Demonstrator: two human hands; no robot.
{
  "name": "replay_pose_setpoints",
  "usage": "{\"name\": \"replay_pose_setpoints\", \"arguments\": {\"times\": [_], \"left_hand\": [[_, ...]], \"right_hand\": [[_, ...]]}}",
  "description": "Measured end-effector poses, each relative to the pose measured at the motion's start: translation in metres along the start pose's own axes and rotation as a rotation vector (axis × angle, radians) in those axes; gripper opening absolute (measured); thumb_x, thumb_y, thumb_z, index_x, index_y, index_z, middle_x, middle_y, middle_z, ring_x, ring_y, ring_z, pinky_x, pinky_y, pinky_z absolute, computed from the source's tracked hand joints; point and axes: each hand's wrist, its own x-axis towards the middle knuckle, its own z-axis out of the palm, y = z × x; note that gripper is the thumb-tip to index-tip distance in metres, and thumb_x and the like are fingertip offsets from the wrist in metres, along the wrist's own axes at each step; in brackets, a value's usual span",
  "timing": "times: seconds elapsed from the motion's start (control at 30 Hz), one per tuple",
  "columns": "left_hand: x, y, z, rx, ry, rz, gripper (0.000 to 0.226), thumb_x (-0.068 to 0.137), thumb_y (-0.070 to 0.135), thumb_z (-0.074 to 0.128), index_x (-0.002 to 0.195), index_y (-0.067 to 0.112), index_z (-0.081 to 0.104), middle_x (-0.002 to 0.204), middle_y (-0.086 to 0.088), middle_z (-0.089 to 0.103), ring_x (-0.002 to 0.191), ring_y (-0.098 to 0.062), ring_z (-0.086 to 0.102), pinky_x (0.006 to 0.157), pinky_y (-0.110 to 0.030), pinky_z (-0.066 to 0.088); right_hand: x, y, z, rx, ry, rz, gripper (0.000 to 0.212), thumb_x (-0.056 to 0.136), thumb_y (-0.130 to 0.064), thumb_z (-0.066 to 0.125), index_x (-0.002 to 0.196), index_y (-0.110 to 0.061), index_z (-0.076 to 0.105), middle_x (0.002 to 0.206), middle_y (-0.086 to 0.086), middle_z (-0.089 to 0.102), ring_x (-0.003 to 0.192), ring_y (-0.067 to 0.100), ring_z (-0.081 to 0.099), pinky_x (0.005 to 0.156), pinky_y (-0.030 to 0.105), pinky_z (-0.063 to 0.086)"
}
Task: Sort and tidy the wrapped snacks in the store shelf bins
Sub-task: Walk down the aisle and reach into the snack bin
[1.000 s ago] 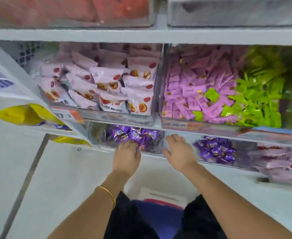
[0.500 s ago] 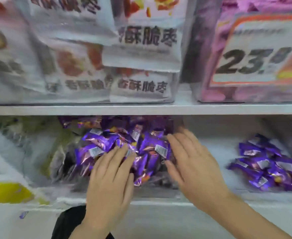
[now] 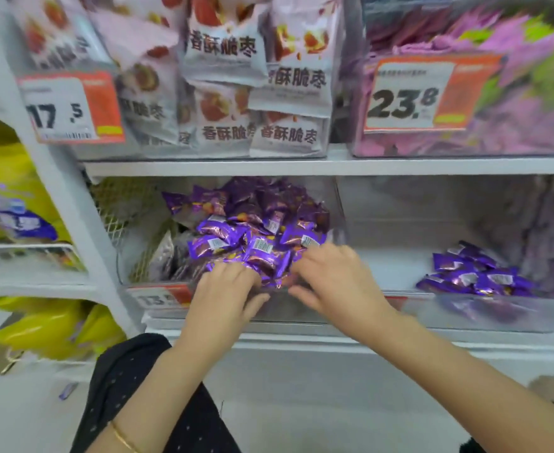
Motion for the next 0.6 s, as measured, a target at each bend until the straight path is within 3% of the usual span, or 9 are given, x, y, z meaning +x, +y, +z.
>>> {"name": "replay_pose_setpoints", "arguments": {"times": [0.13, 0.33, 0.6], "left_hand": [[0.004, 0.001, -0.001, -0.032, -0.037, -0.014, 0.02, 0.071, 0.022, 0.076, 0.078, 0.019, 0.058, 0.077, 0.003, 0.058, 0.074, -0.026, 0.052, 0.063, -0.037, 0.043], [0.009, -0.001, 0.001, -0.147, -0.043, -0.053, 0.01, 0.075, 0.019, 0.074, 0.082, 0.015, 0.067, 0.082, -0.001, 0.063, 0.081, -0.027, 0.051, 0.074, -0.04, 0.043], [0.01, -0.007, 0.005, -0.311, -0.044, -0.086, 0.005, 0.075, 0.021, 0.071, 0.076, 0.02, 0.066, 0.077, 0.009, 0.057, 0.08, -0.021, 0.048, 0.076, -0.035, 0.038]], "right_hand": [[0.003, -0.005, 0.005, 0.019, 0.0, 0.019, 0.029, 0.055, -0.036, 0.085, 0.067, -0.019, 0.065, 0.07, -0.001, 0.057, 0.066, 0.024, 0.06, 0.051, 0.029, 0.046], [-0.007, -0.018, 0.012, -0.088, 0.06, -0.03, 0.039, 0.053, -0.037, 0.083, 0.083, -0.021, 0.063, 0.081, -0.002, 0.059, 0.075, 0.024, 0.058, 0.059, 0.03, 0.042], [0.01, -0.011, 0.028, -0.001, 0.002, -0.108, 0.034, 0.055, -0.037, 0.085, 0.071, -0.022, 0.06, 0.071, -0.002, 0.055, 0.068, 0.024, 0.056, 0.053, 0.029, 0.039]]}}
